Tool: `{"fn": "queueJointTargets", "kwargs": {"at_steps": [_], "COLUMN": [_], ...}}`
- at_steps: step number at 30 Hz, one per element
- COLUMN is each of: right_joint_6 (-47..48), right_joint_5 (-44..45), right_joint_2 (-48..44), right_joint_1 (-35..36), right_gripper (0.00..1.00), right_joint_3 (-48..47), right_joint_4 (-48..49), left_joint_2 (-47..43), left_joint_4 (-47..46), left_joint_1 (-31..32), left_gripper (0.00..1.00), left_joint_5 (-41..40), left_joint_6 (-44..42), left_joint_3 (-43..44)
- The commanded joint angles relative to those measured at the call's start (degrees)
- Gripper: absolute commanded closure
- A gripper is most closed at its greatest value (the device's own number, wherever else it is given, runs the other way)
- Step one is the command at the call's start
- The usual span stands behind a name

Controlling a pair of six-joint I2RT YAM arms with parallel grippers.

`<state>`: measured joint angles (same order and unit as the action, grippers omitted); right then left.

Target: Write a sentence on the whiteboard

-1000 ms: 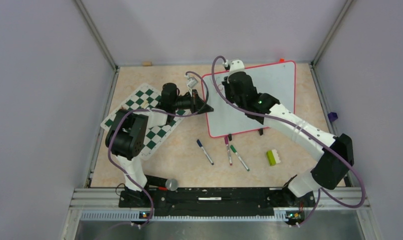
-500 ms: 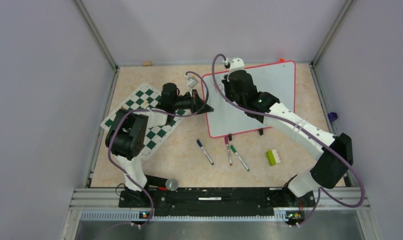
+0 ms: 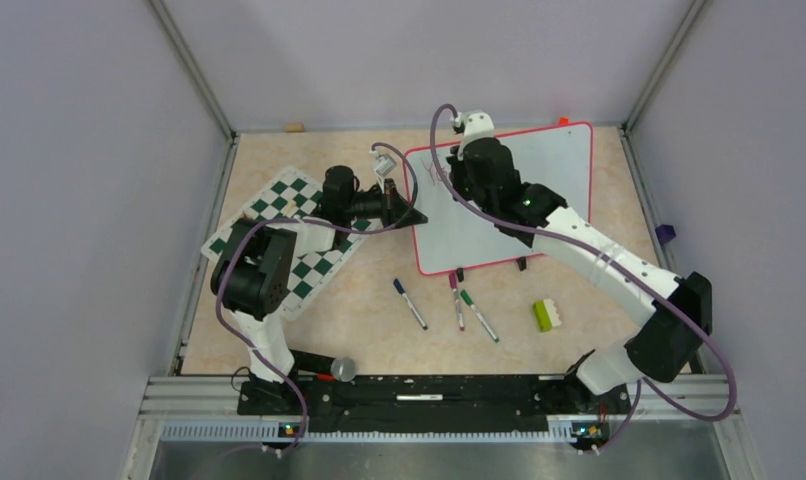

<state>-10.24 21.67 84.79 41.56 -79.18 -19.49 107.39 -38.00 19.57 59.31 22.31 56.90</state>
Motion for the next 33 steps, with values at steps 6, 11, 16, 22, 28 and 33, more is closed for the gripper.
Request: {"fn": "queueJointTargets", "kwargs": {"at_steps": [6,11,16,22,28,33], "right_joint_6": [-0.5,-1.9,-2.1,-2.1,-2.1,-2.6], "right_joint_5": [0.8,-1.8,-3.1,-3.5,-2.9,-3.4], "right_joint_2": [-5.7,-5.1,-4.6,-4.5,-4.6,-4.6], "right_joint_1": [-1.8,-3.7,-3.8,-3.8,-3.8,-3.8], "right_gripper": [1.0,1.0,1.0,1.0,1.0,1.0], "right_joint_3": [0.9,1.1,0.9,1.2,1.6,2.5], "right_joint_4": [2.6,2.5,2.5,2.6,2.7,3.2], "left_joint_2": [2.0,2.0,2.2,1.6,1.8,1.8], "left_joint_4": [2.5,2.5,2.5,2.2,2.2,2.2], "left_joint_1": [0.9,0.9,0.8,0.9,0.9,0.8], "left_gripper": [1.0,1.0,1.0,1.0,1.0,1.0], "left_joint_5": [-0.3,-0.3,-0.2,-0.8,-0.7,-0.5], "left_joint_6": [-9.4,-9.3,-9.2,-9.4,-9.4,-9.4], "left_joint_3": [-1.3,-1.3,-1.2,-1.7,-1.6,-1.6]}}
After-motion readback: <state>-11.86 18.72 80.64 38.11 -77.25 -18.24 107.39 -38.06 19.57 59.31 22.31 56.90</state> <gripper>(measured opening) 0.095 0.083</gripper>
